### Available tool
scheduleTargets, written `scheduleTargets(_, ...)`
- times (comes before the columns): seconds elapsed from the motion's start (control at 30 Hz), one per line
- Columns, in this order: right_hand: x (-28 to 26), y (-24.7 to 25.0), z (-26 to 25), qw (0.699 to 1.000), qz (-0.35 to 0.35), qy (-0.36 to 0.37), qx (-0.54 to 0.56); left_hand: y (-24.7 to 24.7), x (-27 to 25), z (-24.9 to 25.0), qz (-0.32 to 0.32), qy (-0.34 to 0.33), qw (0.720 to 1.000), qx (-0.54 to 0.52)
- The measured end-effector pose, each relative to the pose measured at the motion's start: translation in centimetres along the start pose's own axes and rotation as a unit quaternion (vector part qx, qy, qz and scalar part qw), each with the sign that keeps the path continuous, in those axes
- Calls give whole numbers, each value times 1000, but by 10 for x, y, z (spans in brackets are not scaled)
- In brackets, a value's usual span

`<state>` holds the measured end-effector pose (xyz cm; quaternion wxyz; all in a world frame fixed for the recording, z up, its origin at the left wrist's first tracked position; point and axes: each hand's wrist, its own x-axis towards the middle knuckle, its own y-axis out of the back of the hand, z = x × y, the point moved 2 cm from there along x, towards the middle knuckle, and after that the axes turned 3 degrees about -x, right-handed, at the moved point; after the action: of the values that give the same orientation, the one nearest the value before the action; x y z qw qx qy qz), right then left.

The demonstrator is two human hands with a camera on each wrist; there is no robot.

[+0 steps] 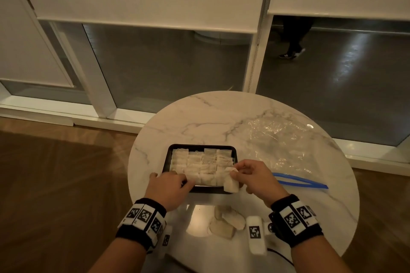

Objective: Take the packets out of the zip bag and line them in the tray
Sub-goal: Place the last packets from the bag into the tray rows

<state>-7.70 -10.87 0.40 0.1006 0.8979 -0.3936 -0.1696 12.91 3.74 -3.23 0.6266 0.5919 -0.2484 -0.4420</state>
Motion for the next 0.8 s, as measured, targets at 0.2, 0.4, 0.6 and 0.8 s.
scheduleTargets(0.2, 19, -33, -13, 999, -35, -6, -32, -4, -3, 0, 3, 9, 999, -38)
scheduleTargets(0.4, 50, -65, -17, 995, -39, 13, -91, -11, -11, 1, 27, 21, 999, 0)
scheduleTargets(0.6, 72, -94, -21, 984, -87, 3, -157, -19, -5, -6, 7, 16, 992, -122)
scheduleTargets(0.8, 80, -110, -13, 976, -120, -24, -182, -16, -5, -6, 12, 19, 989, -148)
